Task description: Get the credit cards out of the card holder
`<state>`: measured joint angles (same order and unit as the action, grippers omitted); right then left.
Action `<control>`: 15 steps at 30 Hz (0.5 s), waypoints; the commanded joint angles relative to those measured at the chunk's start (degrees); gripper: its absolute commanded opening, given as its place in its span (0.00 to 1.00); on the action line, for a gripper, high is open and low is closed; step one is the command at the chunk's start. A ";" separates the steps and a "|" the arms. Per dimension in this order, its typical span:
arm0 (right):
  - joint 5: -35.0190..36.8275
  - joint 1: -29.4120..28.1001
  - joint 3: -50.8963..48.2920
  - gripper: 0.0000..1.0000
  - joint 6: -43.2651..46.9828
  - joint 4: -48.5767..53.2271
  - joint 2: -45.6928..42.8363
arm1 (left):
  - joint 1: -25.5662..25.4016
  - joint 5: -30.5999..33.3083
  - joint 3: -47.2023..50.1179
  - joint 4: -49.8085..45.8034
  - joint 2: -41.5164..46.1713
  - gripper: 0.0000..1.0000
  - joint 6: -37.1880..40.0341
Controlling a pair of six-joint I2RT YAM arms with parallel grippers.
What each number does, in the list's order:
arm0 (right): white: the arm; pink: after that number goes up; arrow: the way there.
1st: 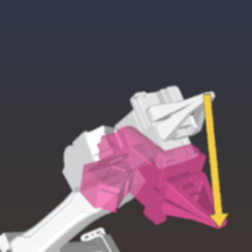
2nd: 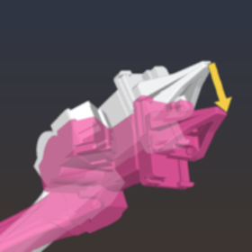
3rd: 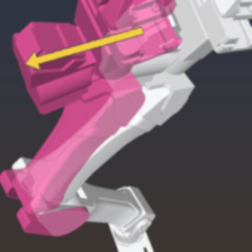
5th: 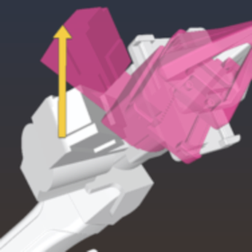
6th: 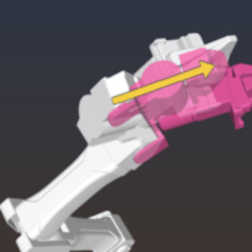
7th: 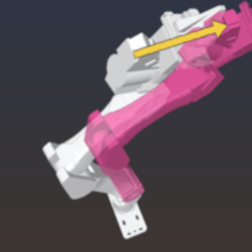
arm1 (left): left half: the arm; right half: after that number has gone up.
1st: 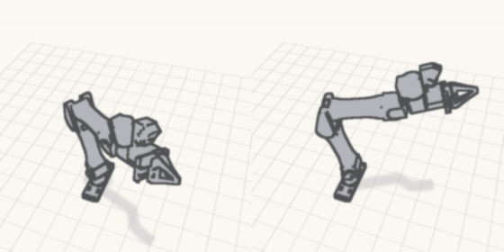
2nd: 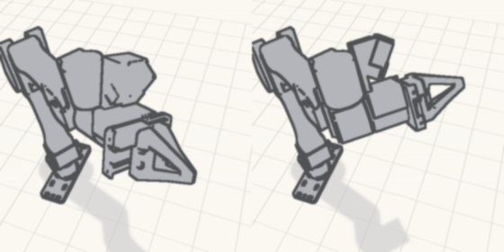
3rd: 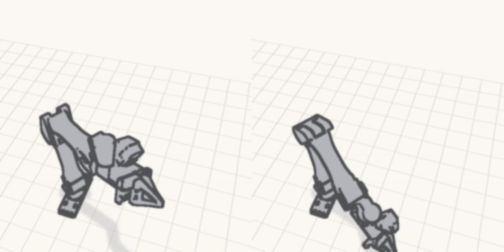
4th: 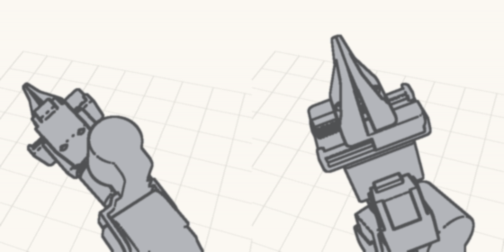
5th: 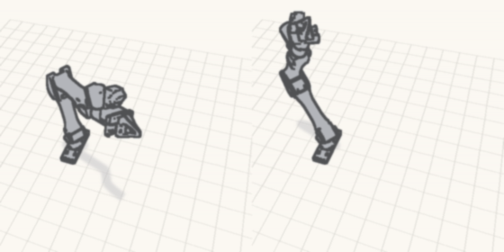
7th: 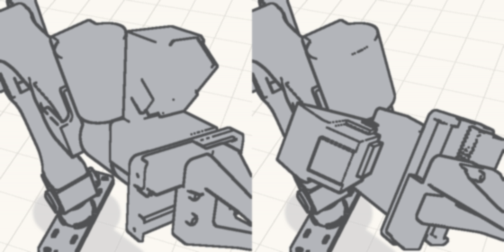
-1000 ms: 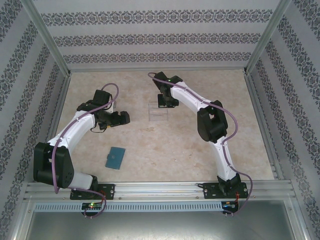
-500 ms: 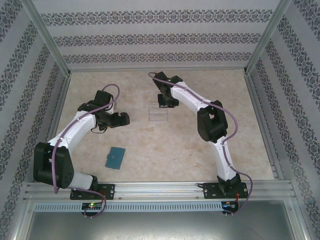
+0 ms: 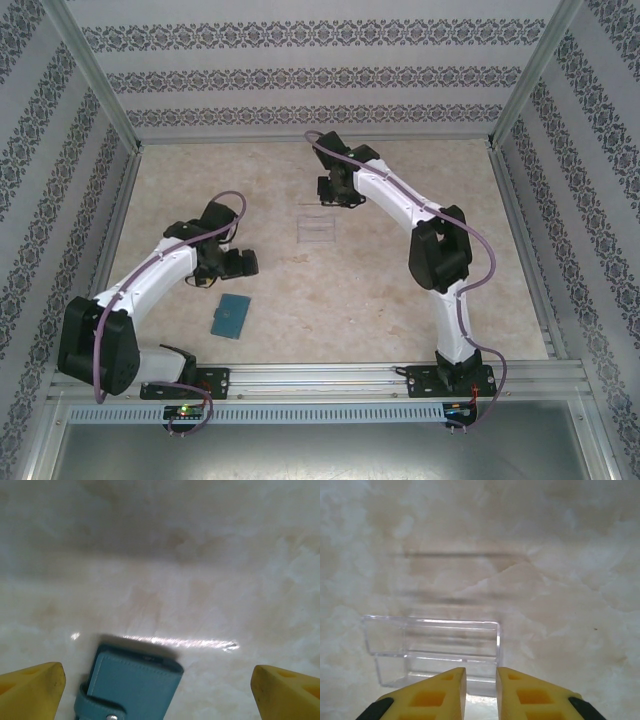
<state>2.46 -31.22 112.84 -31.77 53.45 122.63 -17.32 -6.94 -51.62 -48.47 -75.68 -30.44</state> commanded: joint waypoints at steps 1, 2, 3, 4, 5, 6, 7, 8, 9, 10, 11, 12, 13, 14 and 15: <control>-1.14 0.55 -1.52 0.25 0.07 -0.13 -2.67 | -2.08 2.09 3.78 -3.02 2.11 0.97 -6.37; -1.14 0.60 -1.77 0.25 0.17 -0.24 -2.94 | -2.40 2.06 4.89 -2.63 2.13 0.98 -6.89; -1.31 0.64 -2.12 0.25 0.22 -0.43 -3.28 | -2.79 2.04 5.89 -2.35 1.90 0.99 -7.32; -1.40 0.70 -2.33 0.25 0.31 -0.45 -3.53 | -3.15 2.31 6.70 -2.31 1.48 0.99 -7.69; -1.53 0.72 -2.48 0.25 0.46 -0.45 -3.67 | -3.40 2.55 7.36 -2.20 1.03 0.99 -7.85; -1.59 0.81 -2.61 0.25 0.67 -0.41 -3.84 | -3.82 2.77 8.04 -2.14 0.61 0.99 -8.10; -1.73 0.89 -2.78 0.25 0.73 -0.35 -4.00 | -4.06 2.95 8.56 -1.84 0.27 0.99 -8.44; -1.67 0.90 -3.00 0.25 0.82 -0.45 -4.15 | -4.27 2.93 9.06 -1.59 0.02 0.99 -8.60; -1.74 0.99 -3.39 0.25 0.85 -0.52 -4.45 | -4.50 3.03 9.32 -1.45 -0.31 0.99 -8.67; -1.78 1.08 -3.86 0.25 0.92 -0.62 -4.65 | -4.61 2.97 9.59 -1.17 -0.70 0.98 -8.63; -1.83 1.08 -4.24 0.25 0.93 -0.83 -4.91 | -4.59 2.73 9.60 -0.90 -1.14 0.98 -8.51; -1.85 1.15 -4.72 0.25 1.01 -1.03 -5.18 | -4.65 2.14 9.77 -0.29 -1.57 0.96 -8.33; -2.02 1.29 -5.21 0.25 0.96 -1.27 -5.44 | -4.77 1.31 9.99 0.63 -1.99 0.95 -8.08; -2.30 1.38 -5.75 0.25 0.97 -1.54 -5.58 | -4.84 0.49 10.36 1.59 -2.37 0.94 -7.91; -2.38 1.49 -6.03 0.25 0.90 -1.60 -5.66 | -5.00 -0.22 10.69 2.50 -2.67 0.93 -7.88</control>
<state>0.71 -30.46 108.12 -31.40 52.66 119.50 -21.37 -5.93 -41.82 -47.92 -77.36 -37.78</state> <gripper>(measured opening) 0.253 0.932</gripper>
